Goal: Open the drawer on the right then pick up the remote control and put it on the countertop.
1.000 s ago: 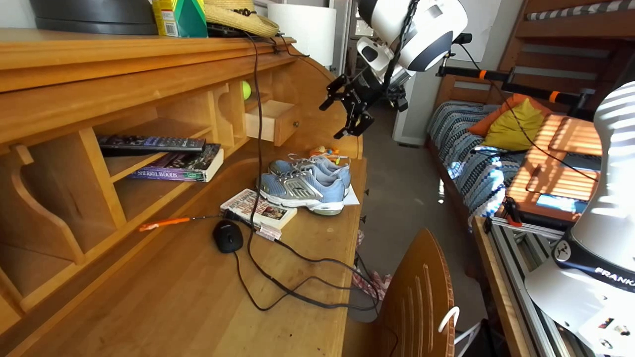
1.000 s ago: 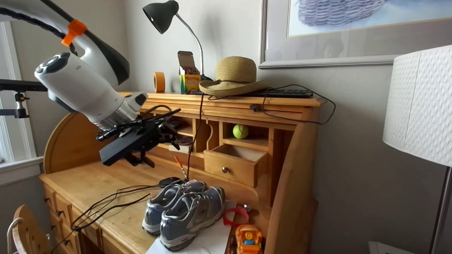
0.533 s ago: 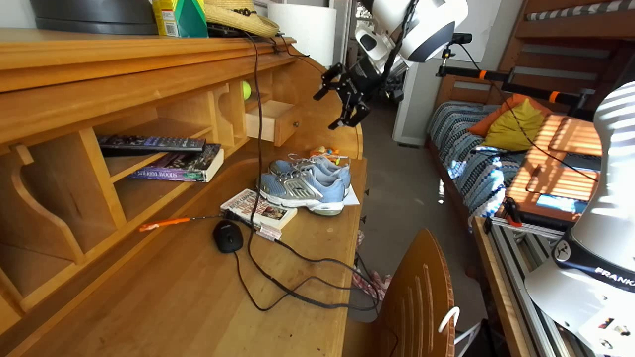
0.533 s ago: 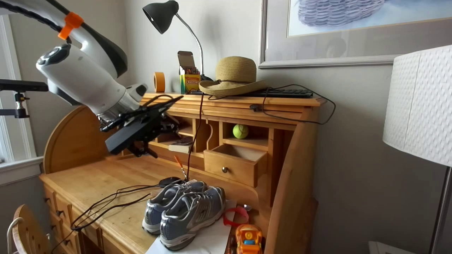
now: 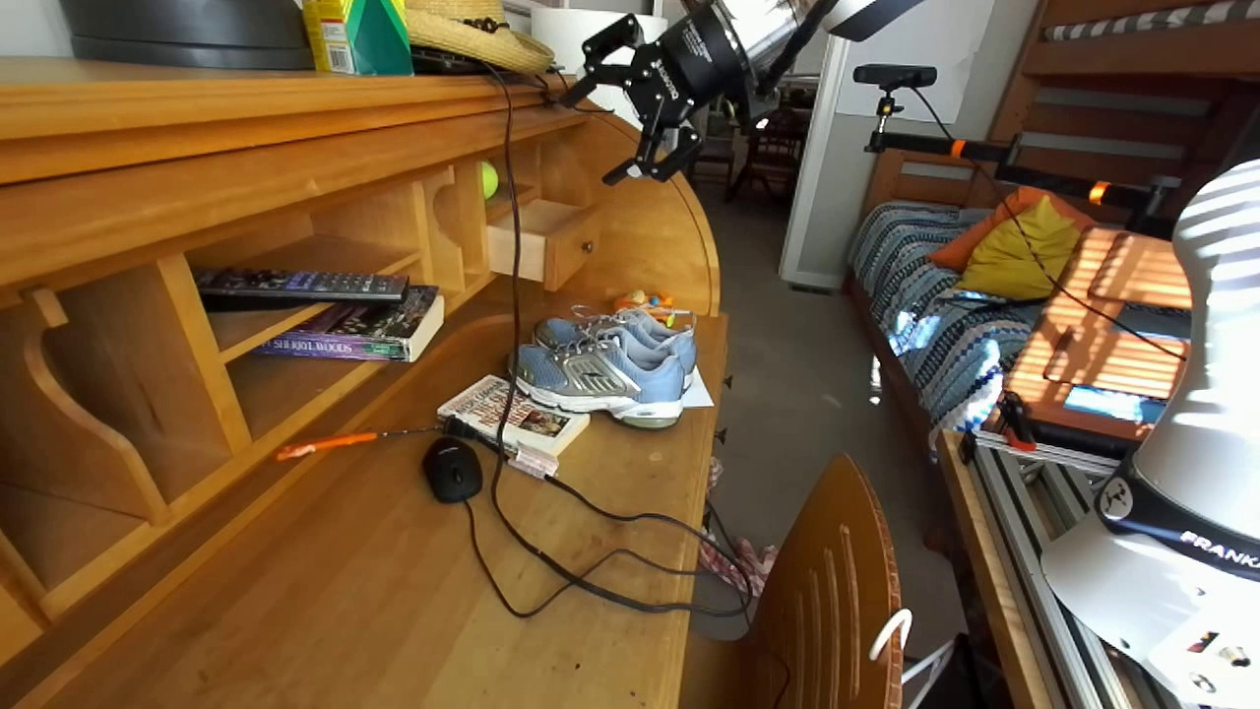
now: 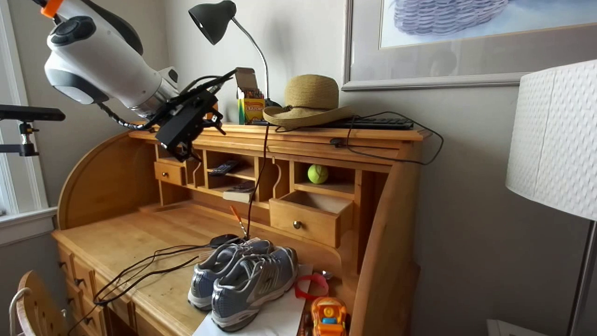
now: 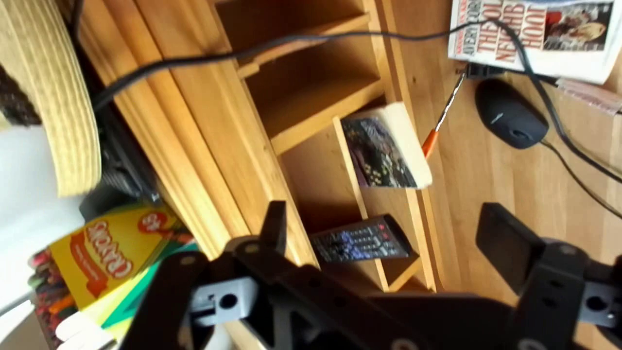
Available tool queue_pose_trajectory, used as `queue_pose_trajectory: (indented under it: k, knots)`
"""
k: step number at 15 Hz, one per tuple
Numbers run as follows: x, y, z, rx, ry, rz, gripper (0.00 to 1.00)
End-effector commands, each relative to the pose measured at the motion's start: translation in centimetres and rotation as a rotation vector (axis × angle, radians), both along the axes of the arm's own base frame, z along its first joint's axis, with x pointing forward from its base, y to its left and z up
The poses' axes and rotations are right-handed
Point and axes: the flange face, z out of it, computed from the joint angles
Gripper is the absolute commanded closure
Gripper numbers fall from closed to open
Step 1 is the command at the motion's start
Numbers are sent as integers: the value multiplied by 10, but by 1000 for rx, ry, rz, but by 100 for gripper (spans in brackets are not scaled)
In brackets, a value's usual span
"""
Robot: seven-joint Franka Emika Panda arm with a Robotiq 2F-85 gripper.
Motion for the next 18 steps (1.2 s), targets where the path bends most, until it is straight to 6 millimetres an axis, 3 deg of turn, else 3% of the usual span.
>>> queue_pose_trajectory:
  k: [1, 3, 7, 14, 16, 18]
  knots:
    - [-6, 23, 20, 40, -44, 182, 0]
    - [-6, 36, 22, 83, -41, 275, 0]
    - [-16, 45, -7, 94, 53, 441, 0]
    - [-30, 38, -29, -63, 41, 407, 0]
    - [-27, 36, -38, -78, 36, 377, 0]
    - [-20, 39, -33, -50, 63, 360, 0]
